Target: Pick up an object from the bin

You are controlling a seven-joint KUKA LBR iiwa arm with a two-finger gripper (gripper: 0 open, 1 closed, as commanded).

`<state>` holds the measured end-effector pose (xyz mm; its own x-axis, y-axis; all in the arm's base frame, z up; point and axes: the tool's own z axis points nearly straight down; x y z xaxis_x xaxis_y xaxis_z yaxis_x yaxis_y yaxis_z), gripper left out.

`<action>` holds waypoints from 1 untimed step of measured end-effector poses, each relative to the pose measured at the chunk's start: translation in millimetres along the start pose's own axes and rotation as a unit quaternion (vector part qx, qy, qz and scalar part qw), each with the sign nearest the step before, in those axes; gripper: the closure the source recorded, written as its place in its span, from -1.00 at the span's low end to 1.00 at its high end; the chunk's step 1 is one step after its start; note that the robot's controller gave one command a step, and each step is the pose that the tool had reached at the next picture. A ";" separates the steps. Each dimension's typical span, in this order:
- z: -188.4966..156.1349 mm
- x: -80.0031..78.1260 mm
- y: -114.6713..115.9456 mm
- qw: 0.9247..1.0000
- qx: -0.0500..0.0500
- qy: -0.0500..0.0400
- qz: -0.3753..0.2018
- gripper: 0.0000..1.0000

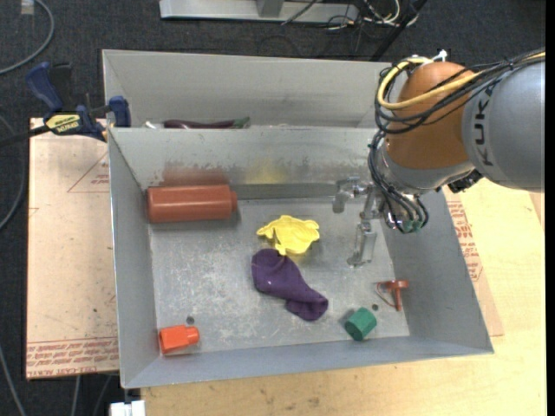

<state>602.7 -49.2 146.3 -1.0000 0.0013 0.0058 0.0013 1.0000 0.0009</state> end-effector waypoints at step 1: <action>-4.7 -1.7 0.1 1.000 0.000 -0.004 0.000 -1.00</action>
Offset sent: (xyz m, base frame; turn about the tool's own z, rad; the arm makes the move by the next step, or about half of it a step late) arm 0.0135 0.0435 -0.0763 -0.2970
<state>604.4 -49.1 151.0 -1.0000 0.0004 -0.0012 0.0004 1.0000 0.0004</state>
